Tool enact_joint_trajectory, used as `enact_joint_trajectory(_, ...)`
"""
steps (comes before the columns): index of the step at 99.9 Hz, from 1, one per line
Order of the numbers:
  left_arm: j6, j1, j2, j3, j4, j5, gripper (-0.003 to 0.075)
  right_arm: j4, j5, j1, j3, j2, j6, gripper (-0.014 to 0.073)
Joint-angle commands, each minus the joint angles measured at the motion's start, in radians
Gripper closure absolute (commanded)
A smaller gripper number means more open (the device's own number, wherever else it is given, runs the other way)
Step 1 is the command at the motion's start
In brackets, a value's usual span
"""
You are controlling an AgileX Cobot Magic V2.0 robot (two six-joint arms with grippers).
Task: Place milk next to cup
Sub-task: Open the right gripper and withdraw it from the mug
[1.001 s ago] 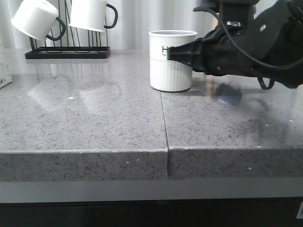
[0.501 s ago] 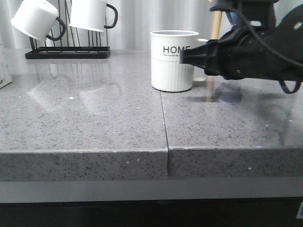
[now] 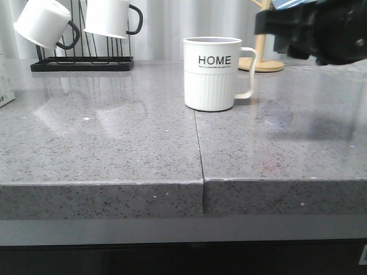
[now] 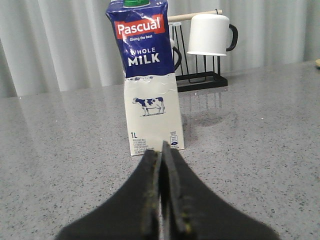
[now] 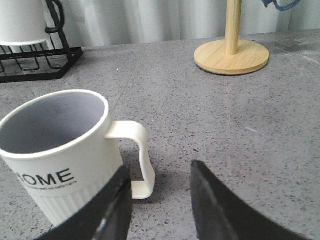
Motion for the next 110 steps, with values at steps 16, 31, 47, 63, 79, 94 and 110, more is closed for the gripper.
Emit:
enact_joint_trajectory(16,-0.008,-0.004,-0.033,0.052,-0.003,-0.079,0.0741,-0.067,0.08,-0.119,-0.004,-0.186,-0.054,0.0288)
enact_joint_trajectory(31,-0.008,-0.004,-0.033,0.052,-0.003,-0.079,0.0741,-0.171,0.164,-0.224,0.025,-0.286,-0.045,0.03)
enact_joint_trajectory(47,-0.008,-0.004,-0.033,0.052,-0.003,-0.079,0.0741,-0.315,0.3,-0.335,0.053,-0.399,0.097,0.03)
enact_joint_trajectory(63,-0.008,-0.004,-0.033,0.052,-0.003,-0.079,0.0741,-0.472,0.423,-0.456,0.057,-0.516,0.227,0.03)
enact_joint_trajectory(79,-0.008,-0.004,-0.033,0.052,-0.003,-0.079,0.0741,-0.634,0.561,-0.564,0.057,-0.634,0.368,0.03)
enact_joint_trajectory(94,-0.008,-0.004,-0.033,0.052,-0.003,-0.079,0.0741,-0.736,0.678,-0.606,0.059,-0.75,0.439,0.03)
enact_joint_trajectory(110,-0.008,-0.004,-0.033,0.052,-0.003,-0.079,0.0741,-0.738,0.692,-0.606,0.116,-0.871,0.438,0.03)
